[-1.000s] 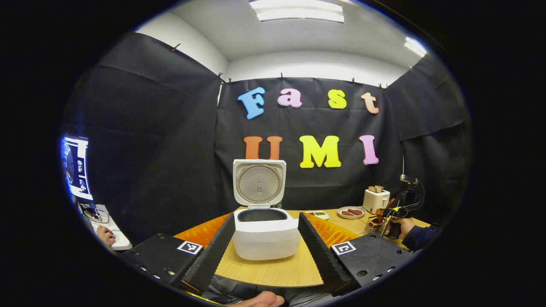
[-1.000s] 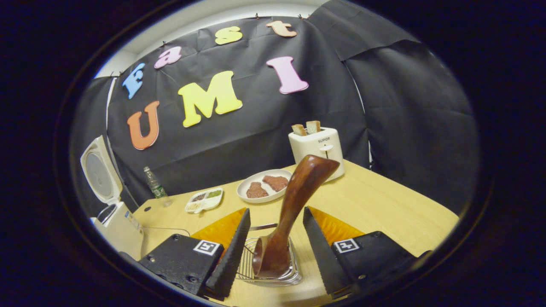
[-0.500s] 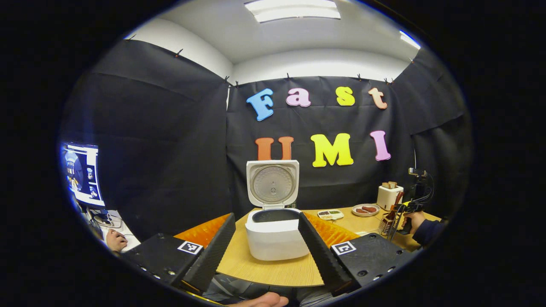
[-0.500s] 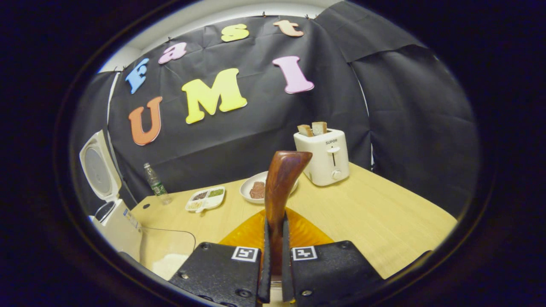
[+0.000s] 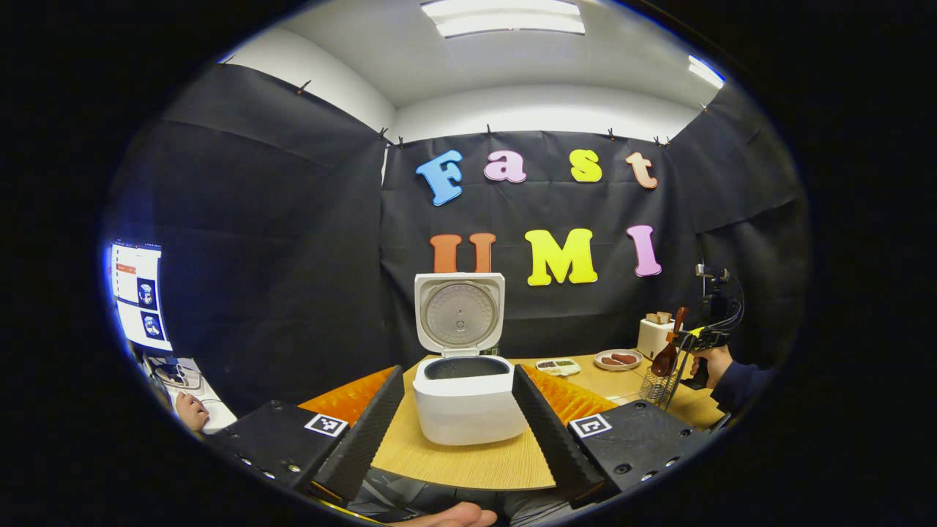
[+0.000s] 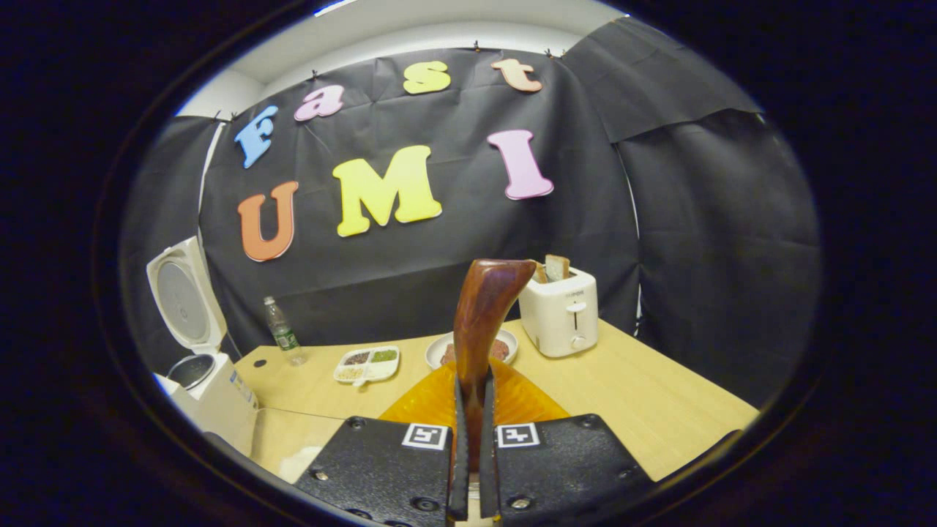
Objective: Close the left gripper, press the button to open the rice cooker; take a wooden spoon from the chopstick holder with the right hand, scoop a spoonful of rice and pour it into the rice cooker, then put the wooden spoon back into the chopstick holder.
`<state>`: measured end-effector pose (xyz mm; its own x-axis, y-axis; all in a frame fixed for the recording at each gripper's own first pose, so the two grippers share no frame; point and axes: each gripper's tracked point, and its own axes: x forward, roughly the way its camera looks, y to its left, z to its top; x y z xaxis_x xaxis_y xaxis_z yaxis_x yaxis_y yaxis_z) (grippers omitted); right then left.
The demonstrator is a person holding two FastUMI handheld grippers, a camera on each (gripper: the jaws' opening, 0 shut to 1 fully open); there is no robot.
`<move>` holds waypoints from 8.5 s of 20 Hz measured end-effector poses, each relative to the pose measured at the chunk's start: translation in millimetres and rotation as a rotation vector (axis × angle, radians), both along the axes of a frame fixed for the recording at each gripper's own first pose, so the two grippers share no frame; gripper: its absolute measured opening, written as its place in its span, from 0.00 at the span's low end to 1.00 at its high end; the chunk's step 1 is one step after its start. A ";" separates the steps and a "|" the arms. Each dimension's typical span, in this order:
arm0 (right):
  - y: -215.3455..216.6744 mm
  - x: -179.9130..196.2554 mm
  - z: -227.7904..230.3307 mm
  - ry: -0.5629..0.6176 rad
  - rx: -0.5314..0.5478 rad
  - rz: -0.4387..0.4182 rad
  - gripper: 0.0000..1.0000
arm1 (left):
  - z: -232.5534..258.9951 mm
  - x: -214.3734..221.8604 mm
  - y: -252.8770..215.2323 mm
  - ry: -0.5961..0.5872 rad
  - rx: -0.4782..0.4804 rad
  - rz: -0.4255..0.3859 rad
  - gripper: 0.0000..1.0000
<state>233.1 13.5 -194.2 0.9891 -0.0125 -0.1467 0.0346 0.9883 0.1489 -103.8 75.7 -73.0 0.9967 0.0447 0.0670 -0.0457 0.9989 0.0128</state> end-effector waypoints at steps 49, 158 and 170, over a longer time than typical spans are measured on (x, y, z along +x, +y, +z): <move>224.3 -38.3 -100.8 0.375 0.425 0.383 0.11 | -40.5 7.1 25.3 0.064 -0.040 0.018 0.94; 9.8 -17.0 69.6 -0.061 -0.060 0.193 0.16 | -29.7 45.4 -98.1 0.031 -0.043 -0.184 0.94; -7.2 1.9 12.7 -0.045 -0.018 0.193 0.19 | -5.2 75.8 -77.3 -0.007 -0.020 -0.106 0.94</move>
<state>235.0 6.3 -181.4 0.9790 0.1754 -0.1037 -0.1617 0.9785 0.1282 -27.9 -1.6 -78.2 0.9955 -0.0591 0.0737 0.0598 0.9982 -0.0067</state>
